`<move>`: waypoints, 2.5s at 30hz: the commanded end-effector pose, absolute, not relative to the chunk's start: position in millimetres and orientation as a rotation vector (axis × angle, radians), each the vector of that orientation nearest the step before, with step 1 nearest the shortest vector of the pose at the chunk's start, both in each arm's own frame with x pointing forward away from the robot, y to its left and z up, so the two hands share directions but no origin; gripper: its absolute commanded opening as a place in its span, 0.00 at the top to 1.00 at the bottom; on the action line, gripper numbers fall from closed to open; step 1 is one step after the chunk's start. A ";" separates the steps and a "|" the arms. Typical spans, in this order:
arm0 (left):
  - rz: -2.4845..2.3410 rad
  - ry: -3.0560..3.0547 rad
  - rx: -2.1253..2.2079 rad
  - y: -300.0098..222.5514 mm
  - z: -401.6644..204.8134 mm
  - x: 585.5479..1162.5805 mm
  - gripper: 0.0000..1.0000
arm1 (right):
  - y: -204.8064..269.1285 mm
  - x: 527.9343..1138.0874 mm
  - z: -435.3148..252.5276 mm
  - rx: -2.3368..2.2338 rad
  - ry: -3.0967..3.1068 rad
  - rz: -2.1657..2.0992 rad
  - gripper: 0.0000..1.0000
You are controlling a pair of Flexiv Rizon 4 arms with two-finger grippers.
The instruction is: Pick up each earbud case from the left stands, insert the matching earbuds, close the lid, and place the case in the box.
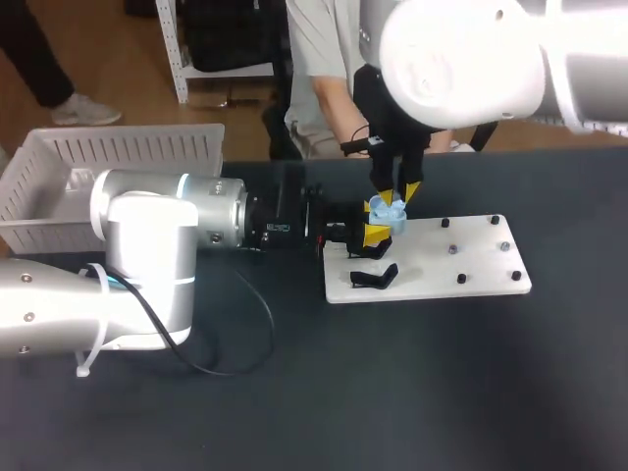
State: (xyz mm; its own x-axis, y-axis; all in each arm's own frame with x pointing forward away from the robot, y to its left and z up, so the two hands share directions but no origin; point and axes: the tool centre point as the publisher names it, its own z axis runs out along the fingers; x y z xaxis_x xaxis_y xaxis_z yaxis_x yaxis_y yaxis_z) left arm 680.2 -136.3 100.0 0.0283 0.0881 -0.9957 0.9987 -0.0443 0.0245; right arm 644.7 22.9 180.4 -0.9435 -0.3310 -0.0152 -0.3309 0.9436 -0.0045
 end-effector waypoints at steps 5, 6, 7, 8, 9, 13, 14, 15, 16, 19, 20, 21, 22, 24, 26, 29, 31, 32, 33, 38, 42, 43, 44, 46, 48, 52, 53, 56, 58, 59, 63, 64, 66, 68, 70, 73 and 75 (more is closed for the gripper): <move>-1.172 1.231 1.314 -136.6 99.2 678.7 1.00 | 30.6 648.3 171.2 -0.569 3.080 -0.037 1.00; -1.172 1.231 1.314 -136.6 99.2 678.7 1.00 | 29.8 648.7 170.2 -0.575 3.078 -0.034 1.00; -1.172 1.231 1.314 -136.6 99.2 678.7 1.00 | 28.7 649.3 169.1 -0.577 3.076 -0.034 1.00; -1.172 1.231 1.314 -136.6 99.2 678.7 1.00 | 27.8 649.7 168.3 -0.584 3.072 -0.032 1.00; -1.172 1.231 1.314 -136.6 99.2 678.7 1.00 | 26.7 649.7 167.5 -0.592 3.070 -0.030 1.00; -1.172 1.231 1.314 -136.6 99.2 678.7 1.00 | 25.2 649.8 165.3 -0.606 3.063 -0.037 1.00; -1.172 1.231 1.314 -136.6 99.2 678.7 1.00 | 25.1 649.9 164.3 -0.613 3.062 -0.040 1.00; -1.172 1.231 1.314 -136.6 99.2 678.7 1.00 | 25.1 649.9 163.7 -0.619 3.060 -0.042 1.00; -1.172 1.231 1.314 -136.6 99.2 678.7 1.00 | 25.2 649.8 163.2 -0.625 3.059 -0.041 1.00; -1.172 1.231 1.314 -136.6 99.2 678.7 1.00 | 26.1 649.7 162.0 -0.640 3.052 -0.044 1.00; -1.172 1.231 1.314 -136.6 99.2 678.7 1.00 | 26.6 649.8 161.8 -0.645 3.050 -0.044 1.00; -1.172 1.231 1.314 -136.6 99.2 678.7 1.00 | 27.1 650.0 161.6 -0.651 3.048 -0.044 1.00; -1.172 1.231 1.314 -136.6 99.2 678.7 1.00 | 27.6 650.3 161.4 -0.655 3.045 -0.044 1.00; -1.172 1.231 1.314 -136.6 99.2 678.7 1.00 | 28.6 650.8 161.0 -0.666 3.041 -0.051 1.00; -1.172 1.231 1.314 -136.6 99.2 678.7 1.00 | 28.9 651.5 160.5 -0.677 3.038 -0.058 1.00; -1.172 1.231 1.314 -136.6 99.2 678.7 1.00 | 28.9 652.9 159.9 -0.689 3.037 -0.070 1.00; -1.172 1.231 1.314 -136.6 99.2 678.7 1.00 | 29.8 653.3 159.4 -0.697 3.035 -0.076 1.00; -1.172 1.231 1.314 -136.6 99.2 678.7 1.00 | 30.3 653.4 159.1 -0.700 3.035 -0.077 1.00; -1.172 1.231 1.314 -136.6 99.2 678.7 1.00 | 30.8 653.7 158.7 -0.702 3.034 -0.079 1.00; -1.172 1.231 1.314 -136.6 99.2 678.7 1.00 | 32.3 654.6 157.9 -0.707 3.032 -0.082 1.00; -1.172 1.231 1.314 -136.6 99.2 678.7 1.00 | 32.6 656.5 157.1 -0.705 3.032 -0.085 1.00; -1.172 1.231 1.314 -136.6 99.2 678.7 1.00 | 32.5 656.9 157.0 -0.704 3.032 -0.084 1.00; -1.172 1.231 1.314 -136.6 99.2 678.7 1.00 | 32.3 657.3 157.0 -0.702 3.033 -0.084 1.00; -1.172 1.231 1.314 -136.6 99.2 678.7 1.00 | 32.0 657.7 156.9 -0.700 3.034 -0.081 1.00; -1.172 1.231 1.314 -136.6 99.2 678.7 1.00 | 32.0 657.9 156.7 -0.701 3.034 -0.081 1.00; -1.172 1.231 1.314 -136.6 99.2 678.7 1.00 | 33.6 658.4 156.4 -0.707 3.032 -0.080 1.00; -1.172 1.231 1.314 -136.6 99.2 678.7 1.00 | 34.0 658.6 156.2 -0.708 3.032 -0.080 1.00; -1.172 1.231 1.314 -136.6 99.2 678.7 1.00 | 34.3 660.0 154.9 -0.709 3.032 -0.084 1.00; -1.172 1.231 1.314 -136.6 99.2 678.7 1.00 | 34.1 660.8 153.6 -0.707 3.036 -0.084 1.00; -1.172 1.231 1.314 -136.6 99.2 678.7 1.00 | 34.0 660.9 153.1 -0.706 3.037 -0.085 1.00; -1.172 1.231 1.314 -136.6 99.2 678.7 1.00 | 33.9 662.1 150.7 -0.703 3.042 -0.088 1.00; -1.172 1.231 1.314 -136.6 99.2 678.7 1.00 | 33.8 662.4 150.6 -0.702 3.043 -0.088 1.00; -1.172 1.231 1.314 -136.6 99.2 678.7 1.00 | 33.7 662.9 150.4 -0.698 3.043 -0.087 1.00; -1.172 1.231 1.314 -136.6 99.2 678.7 1.00 | 33.7 663.6 150.4 -0.696 3.044 -0.085 1.00; -1.172 1.231 1.314 -136.6 99.2 678.7 1.00 | 33.8 664.2 150.3 -0.695 3.044 -0.085 1.00; -1.172 1.231 1.314 -136.6 99.2 678.7 1.00 | 34.0 664.8 149.8 -0.693 3.045 -0.086 1.00; -1.172 1.231 1.314 -136.6 99.2 678.7 1.00 | 34.0 665.2 149.2 -0.692 3.046 -0.086 1.00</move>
State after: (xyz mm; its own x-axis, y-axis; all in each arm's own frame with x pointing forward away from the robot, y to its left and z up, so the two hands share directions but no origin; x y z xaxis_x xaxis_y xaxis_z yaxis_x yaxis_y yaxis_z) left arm 680.1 -136.3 99.9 0.0283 0.0882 -0.9957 0.9987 -0.0442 0.0245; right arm 664.1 33.4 149.8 -0.9011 -0.4335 -0.0063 -0.4325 0.8998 -0.0569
